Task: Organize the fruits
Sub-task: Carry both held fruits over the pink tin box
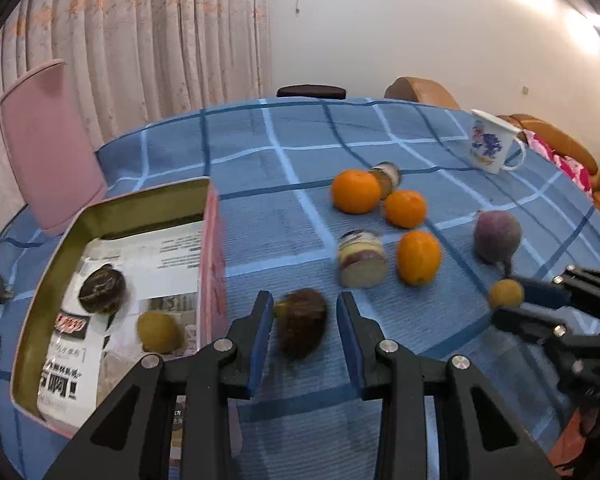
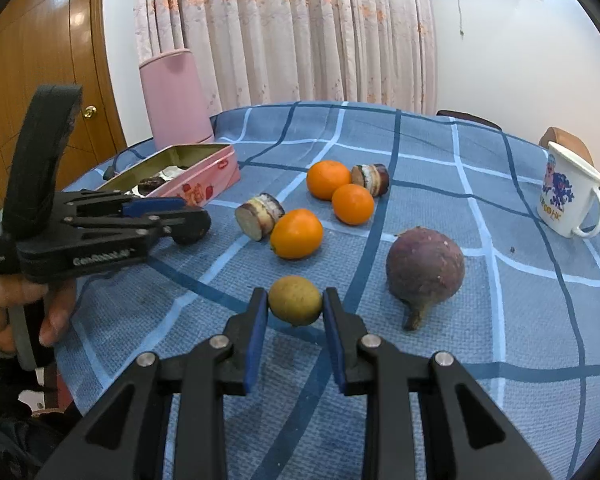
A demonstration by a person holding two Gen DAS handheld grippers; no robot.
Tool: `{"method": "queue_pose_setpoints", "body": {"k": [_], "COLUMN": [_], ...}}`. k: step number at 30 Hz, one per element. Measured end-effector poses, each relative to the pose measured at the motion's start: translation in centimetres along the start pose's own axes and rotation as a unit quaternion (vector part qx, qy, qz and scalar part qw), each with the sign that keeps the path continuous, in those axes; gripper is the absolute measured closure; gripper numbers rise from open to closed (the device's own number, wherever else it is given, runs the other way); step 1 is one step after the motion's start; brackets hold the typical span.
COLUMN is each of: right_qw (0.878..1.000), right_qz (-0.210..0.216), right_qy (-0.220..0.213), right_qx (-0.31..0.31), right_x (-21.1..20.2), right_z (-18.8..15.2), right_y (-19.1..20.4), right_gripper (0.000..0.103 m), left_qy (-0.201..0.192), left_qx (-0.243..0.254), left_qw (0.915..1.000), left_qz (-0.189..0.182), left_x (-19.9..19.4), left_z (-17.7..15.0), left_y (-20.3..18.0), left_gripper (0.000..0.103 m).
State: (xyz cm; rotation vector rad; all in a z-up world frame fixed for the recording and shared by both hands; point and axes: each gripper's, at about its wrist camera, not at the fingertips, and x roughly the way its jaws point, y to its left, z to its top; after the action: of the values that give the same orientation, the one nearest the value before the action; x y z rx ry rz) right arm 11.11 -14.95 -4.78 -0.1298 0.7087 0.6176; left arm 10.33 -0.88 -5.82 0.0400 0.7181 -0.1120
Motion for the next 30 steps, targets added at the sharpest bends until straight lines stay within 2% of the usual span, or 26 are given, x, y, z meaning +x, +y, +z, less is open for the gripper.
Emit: {"method": "queue_pose_setpoints", "body": {"k": [4, 8, 11, 12, 23, 30], "right_qw": [1.0, 1.0, 1.0, 1.0, 1.0, 0.998], "right_qz": [-0.003, -0.001, -0.001, 0.0, 0.011, 0.023], "right_qy": [0.001, 0.001, -0.001, -0.002, -0.014, -0.023], "right_qx": [-0.003, -0.002, -0.002, -0.002, -0.018, -0.045], "right_x": [0.1, 0.1, 0.1, 0.0, -0.4, 0.0], "right_z": [0.0, -0.1, 0.0, -0.1, 1.2, 4.1], "right_y": [0.2, 0.1, 0.1, 0.1, 1.0, 2.6], "right_gripper": [0.072, 0.072, 0.072, 0.072, 0.072, 0.072], "left_qy": [0.006, 0.032, 0.04, 0.038, -0.03, -0.062], "left_qx": [0.011, 0.05, 0.055, 0.055, 0.015, -0.011], "left_qw": [0.9999, 0.9964, 0.9949, 0.9949, 0.9992, 0.9977], "left_qz": [-0.003, 0.061, 0.075, 0.076, 0.022, 0.025], "left_x": [0.3, 1.6, 2.0, 1.9, -2.1, -4.6], "left_z": [-0.1, -0.1, 0.1, 0.1, 0.3, 1.0], "left_y": [-0.6, -2.5, -2.6, -2.5, -1.1, 1.2], "left_gripper": [0.067, 0.066, 0.067, 0.073, 0.073, 0.073]}}
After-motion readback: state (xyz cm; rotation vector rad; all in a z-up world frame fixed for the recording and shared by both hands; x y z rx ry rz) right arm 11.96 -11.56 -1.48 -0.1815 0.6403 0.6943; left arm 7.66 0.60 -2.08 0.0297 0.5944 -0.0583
